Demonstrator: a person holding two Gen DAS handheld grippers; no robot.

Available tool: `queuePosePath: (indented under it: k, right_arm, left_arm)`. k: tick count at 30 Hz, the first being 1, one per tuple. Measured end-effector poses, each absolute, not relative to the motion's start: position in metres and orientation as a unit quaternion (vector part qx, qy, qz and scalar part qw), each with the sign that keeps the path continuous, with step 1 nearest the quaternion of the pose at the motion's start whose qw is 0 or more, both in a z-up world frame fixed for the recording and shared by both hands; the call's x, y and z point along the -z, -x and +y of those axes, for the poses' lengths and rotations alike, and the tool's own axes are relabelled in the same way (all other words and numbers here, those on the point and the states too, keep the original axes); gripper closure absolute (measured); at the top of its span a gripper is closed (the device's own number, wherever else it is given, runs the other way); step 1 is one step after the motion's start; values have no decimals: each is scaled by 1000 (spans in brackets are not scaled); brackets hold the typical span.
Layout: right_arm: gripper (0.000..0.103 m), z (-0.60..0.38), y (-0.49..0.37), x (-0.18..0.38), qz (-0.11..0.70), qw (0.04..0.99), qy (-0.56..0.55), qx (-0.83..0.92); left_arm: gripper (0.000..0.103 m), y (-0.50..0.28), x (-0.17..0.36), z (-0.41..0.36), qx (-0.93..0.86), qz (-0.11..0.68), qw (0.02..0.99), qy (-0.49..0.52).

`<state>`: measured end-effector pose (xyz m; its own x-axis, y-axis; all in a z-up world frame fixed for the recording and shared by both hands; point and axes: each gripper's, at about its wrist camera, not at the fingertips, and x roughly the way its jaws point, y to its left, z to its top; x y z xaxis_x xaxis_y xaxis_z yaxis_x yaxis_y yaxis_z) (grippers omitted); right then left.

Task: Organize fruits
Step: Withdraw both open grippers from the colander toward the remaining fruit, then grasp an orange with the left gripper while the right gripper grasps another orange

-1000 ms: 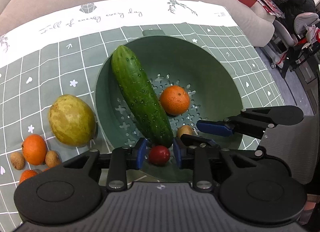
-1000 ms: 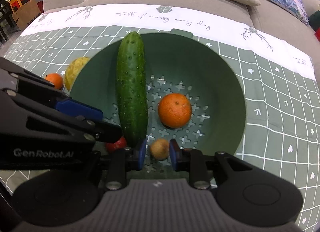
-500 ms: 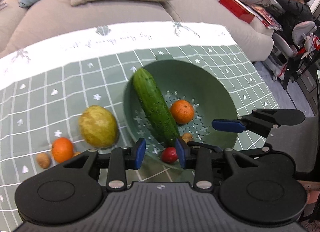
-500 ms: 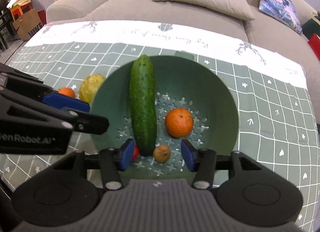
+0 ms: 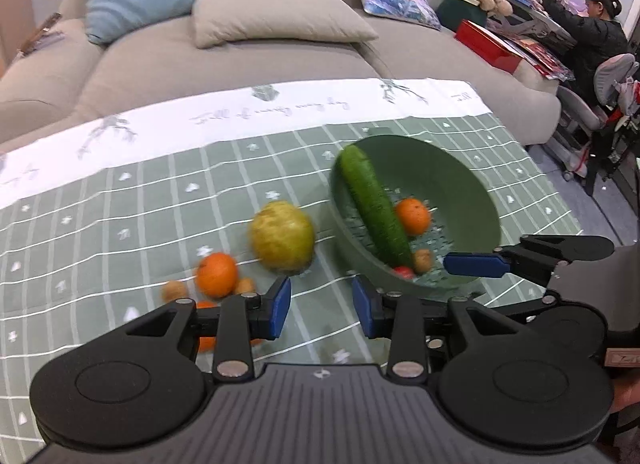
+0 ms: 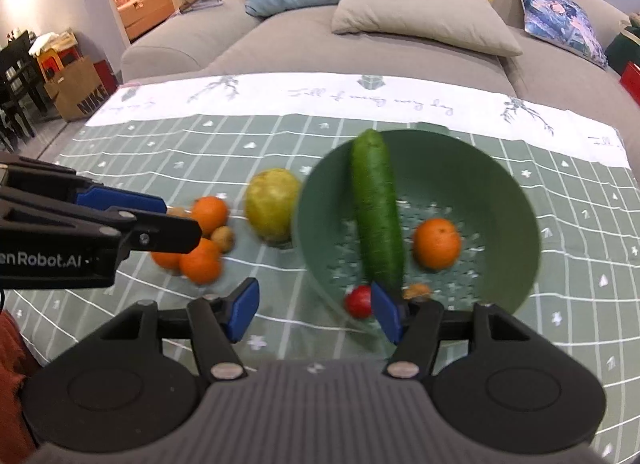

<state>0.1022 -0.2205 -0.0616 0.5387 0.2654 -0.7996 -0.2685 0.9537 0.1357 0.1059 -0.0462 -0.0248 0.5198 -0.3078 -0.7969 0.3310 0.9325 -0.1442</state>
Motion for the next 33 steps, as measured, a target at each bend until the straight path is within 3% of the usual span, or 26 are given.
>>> queuePosePath:
  k: [14, 33]
  right_arm:
    - [49, -173, -70, 80, 433, 884, 1, -177]
    - [54, -126, -116, 122, 458, 862, 19, -218]
  left_arm:
    - [58, -77, 63, 18, 117, 475, 872, 21]
    - [58, -113, 104, 44, 94, 507, 852, 86]
